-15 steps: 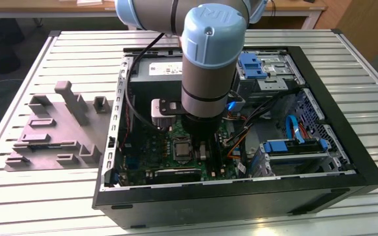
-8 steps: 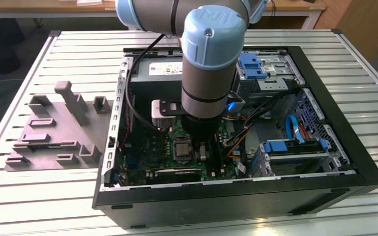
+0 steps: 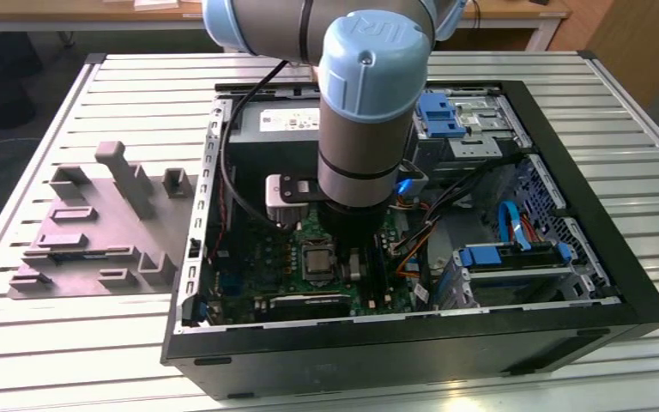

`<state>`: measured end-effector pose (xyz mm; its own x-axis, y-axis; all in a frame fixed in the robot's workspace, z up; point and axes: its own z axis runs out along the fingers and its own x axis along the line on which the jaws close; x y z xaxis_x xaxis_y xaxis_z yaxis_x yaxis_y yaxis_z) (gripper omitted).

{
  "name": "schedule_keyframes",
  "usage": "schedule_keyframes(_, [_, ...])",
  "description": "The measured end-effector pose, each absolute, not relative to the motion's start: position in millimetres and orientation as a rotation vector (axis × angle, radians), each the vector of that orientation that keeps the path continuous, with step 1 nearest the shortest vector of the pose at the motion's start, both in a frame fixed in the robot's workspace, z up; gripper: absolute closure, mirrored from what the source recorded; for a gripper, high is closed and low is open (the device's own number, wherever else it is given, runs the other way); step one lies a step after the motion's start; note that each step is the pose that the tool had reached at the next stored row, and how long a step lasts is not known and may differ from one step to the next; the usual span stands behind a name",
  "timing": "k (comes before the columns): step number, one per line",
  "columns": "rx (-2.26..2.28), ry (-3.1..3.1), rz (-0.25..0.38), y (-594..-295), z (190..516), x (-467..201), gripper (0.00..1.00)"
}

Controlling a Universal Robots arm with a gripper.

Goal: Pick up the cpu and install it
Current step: 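Install the first cpu locking lever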

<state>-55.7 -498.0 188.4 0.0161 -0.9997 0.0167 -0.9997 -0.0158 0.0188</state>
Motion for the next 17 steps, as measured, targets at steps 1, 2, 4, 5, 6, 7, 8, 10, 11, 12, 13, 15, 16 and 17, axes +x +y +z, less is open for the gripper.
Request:
schedule_keyframes(1, [2.221, -2.186, -0.002, -497.9, 188.2, -55.4, 0.89])
schedule_keyframes(2, [2.221, -2.186, -0.002, -498.0, 188.1, -55.1, 0.89])
schedule_keyframes(4, [2.221, -2.186, -0.002, -498.0, 187.9, -54.9, 0.89])
schedule_keyframes(5, [2.221, -2.186, -0.002, -498.0, 187.7, -54.8, 0.89])
schedule_keyframes(6, [2.221, -2.186, -0.002, -498.0, 187.5, -54.7, 0.89])
schedule_keyframes(7, [2.221, -2.186, -0.002, -498.0, 187.4, -54.6, 0.89])
schedule_keyframes(8, [2.221, -2.186, -0.002, -498.0, 187.2, -54.5, 0.89])
schedule_keyframes(10, [2.222, -2.186, -0.003, -497.9, 186.6, -54.1, 0.89])
schedule_keyframes(11, [2.222, -2.186, -0.002, -497.9, 186.6, -54.1, 0.89])
schedule_keyframes(12, [2.222, -2.185, -0.002, -498.0, 186.6, -54.1, 0.89])
schedule_keyframes(13, [2.222, -2.185, -0.002, -498.0, 186.6, -54.1, 0.89])
schedule_keyframes(15, [2.222, -2.185, -0.002, -498.0, 186.5, -54.1, 0.89])
schedule_keyframes(16, [2.222, -2.185, -0.002, -498.0, 186.6, -54.1, 0.89])
schedule_keyframes(17, [2.222, -2.186, -0.003, -498.0, 187.0, -54.1, 0.89])
